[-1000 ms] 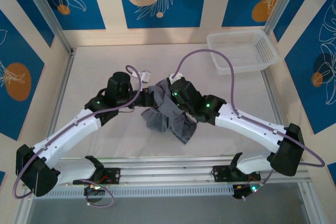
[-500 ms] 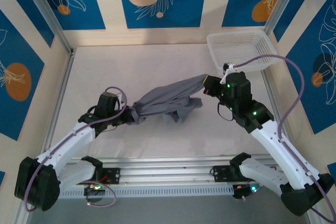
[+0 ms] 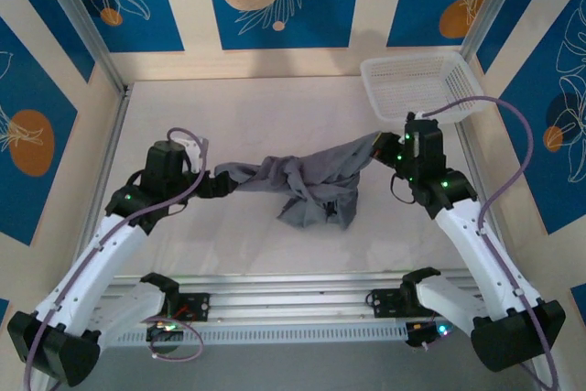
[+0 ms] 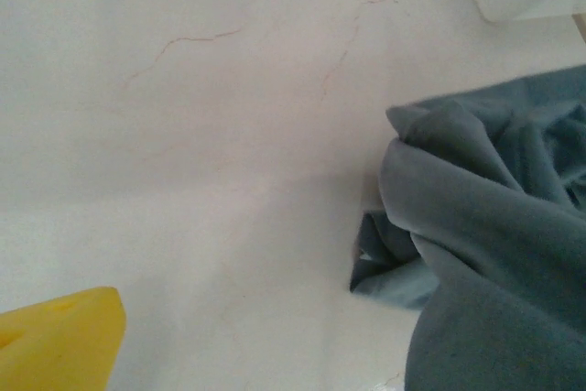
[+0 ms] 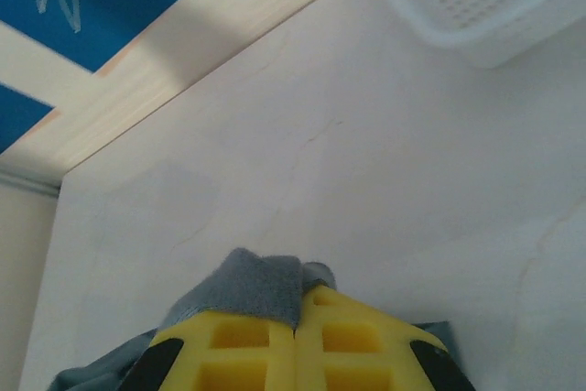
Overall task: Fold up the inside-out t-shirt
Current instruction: Turn the T-shirt inside out at the center of the table.
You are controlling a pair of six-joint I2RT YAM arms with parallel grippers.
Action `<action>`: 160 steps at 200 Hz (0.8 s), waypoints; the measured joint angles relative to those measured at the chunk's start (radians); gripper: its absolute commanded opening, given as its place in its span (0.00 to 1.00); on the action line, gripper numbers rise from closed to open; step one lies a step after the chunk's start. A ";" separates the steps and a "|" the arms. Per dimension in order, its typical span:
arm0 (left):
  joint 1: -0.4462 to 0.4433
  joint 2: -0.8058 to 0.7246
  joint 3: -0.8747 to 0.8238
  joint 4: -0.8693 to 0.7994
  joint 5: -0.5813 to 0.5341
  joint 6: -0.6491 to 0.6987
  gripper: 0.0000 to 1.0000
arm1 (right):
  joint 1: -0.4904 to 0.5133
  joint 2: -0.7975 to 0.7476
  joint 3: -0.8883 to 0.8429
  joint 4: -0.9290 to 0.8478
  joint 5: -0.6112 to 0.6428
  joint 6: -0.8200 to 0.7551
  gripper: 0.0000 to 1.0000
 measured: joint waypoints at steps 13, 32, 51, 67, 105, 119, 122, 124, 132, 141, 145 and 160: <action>0.012 0.004 -0.001 -0.002 0.055 0.001 0.93 | -0.085 0.019 0.000 -0.005 -0.011 -0.008 0.00; 0.027 0.023 -0.010 0.027 0.183 0.000 0.94 | -0.249 0.072 0.000 -0.004 -0.029 -0.018 0.00; 0.028 0.053 -0.018 0.045 0.280 0.003 0.97 | -0.388 0.138 0.000 -0.004 -0.077 -0.023 0.00; 0.029 0.069 -0.021 0.042 0.315 0.012 0.99 | -0.438 0.168 0.000 -0.007 -0.098 -0.026 0.00; 0.013 0.099 -0.003 -0.034 0.247 0.082 0.99 | -0.512 0.169 0.000 -0.007 -0.186 -0.029 0.00; -0.024 0.151 0.050 -0.122 0.144 0.148 0.99 | -0.531 0.169 -0.001 -0.003 -0.206 -0.029 0.00; -0.032 0.163 0.062 -0.137 0.128 0.161 0.99 | -0.533 0.169 -0.001 -0.003 -0.209 -0.029 0.00; -0.035 0.168 0.068 -0.143 0.121 0.168 0.99 | -0.533 0.169 -0.001 -0.003 -0.210 -0.029 0.00; -0.050 0.193 0.095 -0.180 0.096 0.208 0.99 | -0.533 0.169 -0.002 -0.003 -0.216 -0.029 0.00; -0.058 0.209 0.122 -0.220 0.091 0.265 0.99 | -0.534 0.169 -0.002 -0.003 -0.221 -0.030 0.00; -0.059 0.213 0.132 -0.237 0.092 0.284 0.99 | -0.534 0.169 -0.002 -0.003 -0.225 -0.031 0.00; -0.065 0.211 0.156 -0.287 0.119 0.370 0.99 | -0.540 0.167 -0.002 -0.004 -0.230 -0.035 0.00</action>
